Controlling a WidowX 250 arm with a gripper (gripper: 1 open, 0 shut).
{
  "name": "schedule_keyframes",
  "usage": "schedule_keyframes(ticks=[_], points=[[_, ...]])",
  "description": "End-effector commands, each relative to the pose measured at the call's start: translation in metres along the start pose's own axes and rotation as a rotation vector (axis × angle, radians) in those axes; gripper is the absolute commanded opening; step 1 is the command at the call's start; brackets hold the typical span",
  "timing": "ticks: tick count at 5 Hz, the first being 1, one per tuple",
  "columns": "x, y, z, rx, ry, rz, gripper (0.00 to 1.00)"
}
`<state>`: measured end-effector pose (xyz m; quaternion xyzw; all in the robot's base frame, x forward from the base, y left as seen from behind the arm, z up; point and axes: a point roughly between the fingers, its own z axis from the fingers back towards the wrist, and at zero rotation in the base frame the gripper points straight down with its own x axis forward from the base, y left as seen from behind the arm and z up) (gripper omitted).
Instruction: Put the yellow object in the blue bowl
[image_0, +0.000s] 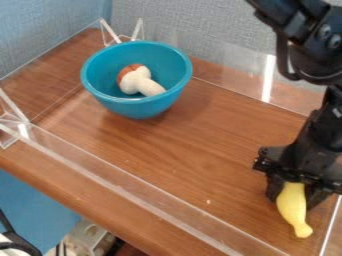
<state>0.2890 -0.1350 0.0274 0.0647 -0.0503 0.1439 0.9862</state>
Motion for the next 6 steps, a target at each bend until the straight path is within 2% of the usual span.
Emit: schedule_keyframes(ticks=[1, 4, 6], points=[[0.003, -0.003, -0.001, -0.006, -0.015, -0.035, 0.00], [-0.017, -0.021, -0.006, -0.005, -0.022, -0.178, 0.00], [0.003, -0.021, -0.011, -0.017, -0.023, -0.255, 0.00]])
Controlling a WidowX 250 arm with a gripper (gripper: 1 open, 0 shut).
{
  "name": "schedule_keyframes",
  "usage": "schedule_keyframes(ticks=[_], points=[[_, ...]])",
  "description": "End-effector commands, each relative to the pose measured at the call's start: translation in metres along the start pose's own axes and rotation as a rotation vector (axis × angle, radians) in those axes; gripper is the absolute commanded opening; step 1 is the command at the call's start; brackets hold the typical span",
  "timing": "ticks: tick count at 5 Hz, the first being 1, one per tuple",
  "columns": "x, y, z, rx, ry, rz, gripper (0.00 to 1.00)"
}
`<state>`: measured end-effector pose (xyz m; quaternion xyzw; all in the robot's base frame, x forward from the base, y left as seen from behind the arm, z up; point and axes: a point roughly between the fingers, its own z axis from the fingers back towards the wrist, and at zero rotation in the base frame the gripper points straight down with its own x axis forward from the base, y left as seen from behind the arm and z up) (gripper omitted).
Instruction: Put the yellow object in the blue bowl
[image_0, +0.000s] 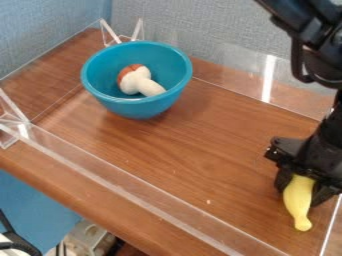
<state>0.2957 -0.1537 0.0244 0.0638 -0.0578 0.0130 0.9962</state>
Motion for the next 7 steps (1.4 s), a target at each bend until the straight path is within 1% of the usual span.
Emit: schedule_keyframes(ticks=[1, 3, 5, 6, 7], points=[[0.011, 0.005, -0.014, -0.008, 0.008, -0.018, 0.00], [0.017, 0.006, -0.016, -0.027, 0.007, -0.132, 0.00], [0.002, 0.022, -0.014, -0.044, 0.013, -0.242, 0.00], [-0.003, 0.035, -0.014, -0.046, 0.027, -0.252, 0.00], [-0.007, 0.045, -0.014, -0.038, 0.042, -0.252, 0.00]])
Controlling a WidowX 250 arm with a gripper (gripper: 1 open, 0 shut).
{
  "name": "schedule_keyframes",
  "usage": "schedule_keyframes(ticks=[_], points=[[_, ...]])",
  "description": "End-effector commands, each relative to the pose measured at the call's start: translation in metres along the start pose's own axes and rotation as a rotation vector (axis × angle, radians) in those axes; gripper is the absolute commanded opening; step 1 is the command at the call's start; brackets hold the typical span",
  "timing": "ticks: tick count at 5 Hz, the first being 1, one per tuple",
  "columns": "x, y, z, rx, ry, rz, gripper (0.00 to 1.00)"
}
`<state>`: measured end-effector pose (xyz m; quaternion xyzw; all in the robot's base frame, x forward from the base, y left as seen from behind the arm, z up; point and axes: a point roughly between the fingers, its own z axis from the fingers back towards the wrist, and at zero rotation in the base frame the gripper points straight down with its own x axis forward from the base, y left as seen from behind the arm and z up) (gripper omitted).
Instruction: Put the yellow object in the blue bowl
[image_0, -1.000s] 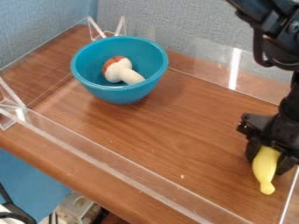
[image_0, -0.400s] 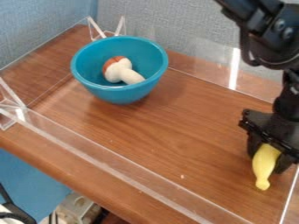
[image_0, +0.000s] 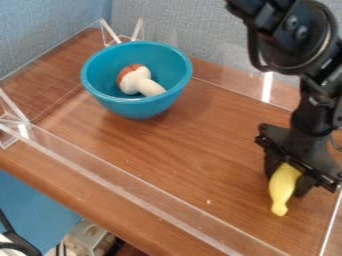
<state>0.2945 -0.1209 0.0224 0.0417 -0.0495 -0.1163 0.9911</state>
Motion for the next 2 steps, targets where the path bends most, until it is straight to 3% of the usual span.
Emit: schedule_keyframes(ticks=[1, 2], points=[[-0.007, 0.012, -0.007, 0.017, 0.055, -0.012, 0.00], [-0.004, 0.028, 0.025, 0.060, 0.024, 0.033, 0.00]])
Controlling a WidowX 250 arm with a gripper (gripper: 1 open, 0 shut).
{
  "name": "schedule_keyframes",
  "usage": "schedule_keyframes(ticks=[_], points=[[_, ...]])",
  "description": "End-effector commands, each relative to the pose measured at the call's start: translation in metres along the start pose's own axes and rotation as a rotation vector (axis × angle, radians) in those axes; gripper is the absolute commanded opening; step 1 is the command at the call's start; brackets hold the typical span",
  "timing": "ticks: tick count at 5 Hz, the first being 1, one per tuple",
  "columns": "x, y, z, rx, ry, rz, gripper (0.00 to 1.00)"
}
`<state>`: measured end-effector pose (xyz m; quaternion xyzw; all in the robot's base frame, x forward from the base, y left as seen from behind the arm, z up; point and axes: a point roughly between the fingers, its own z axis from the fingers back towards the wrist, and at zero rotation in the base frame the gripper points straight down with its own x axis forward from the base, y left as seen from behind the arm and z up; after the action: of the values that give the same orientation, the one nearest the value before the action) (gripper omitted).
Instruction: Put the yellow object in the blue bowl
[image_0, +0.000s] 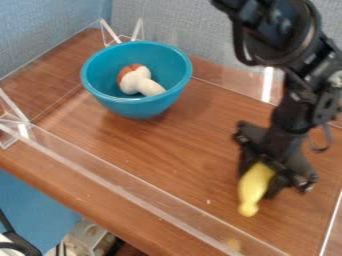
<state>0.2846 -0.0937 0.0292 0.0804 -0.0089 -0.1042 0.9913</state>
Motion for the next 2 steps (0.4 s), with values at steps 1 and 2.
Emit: schedule_keyframes(ticks=[1, 2], points=[[0.002, 0.039, 0.045, 0.014, -0.091, 0.105, 0.00], [0.011, 0.050, 0.065, 0.012, -0.116, 0.171, 0.00]])
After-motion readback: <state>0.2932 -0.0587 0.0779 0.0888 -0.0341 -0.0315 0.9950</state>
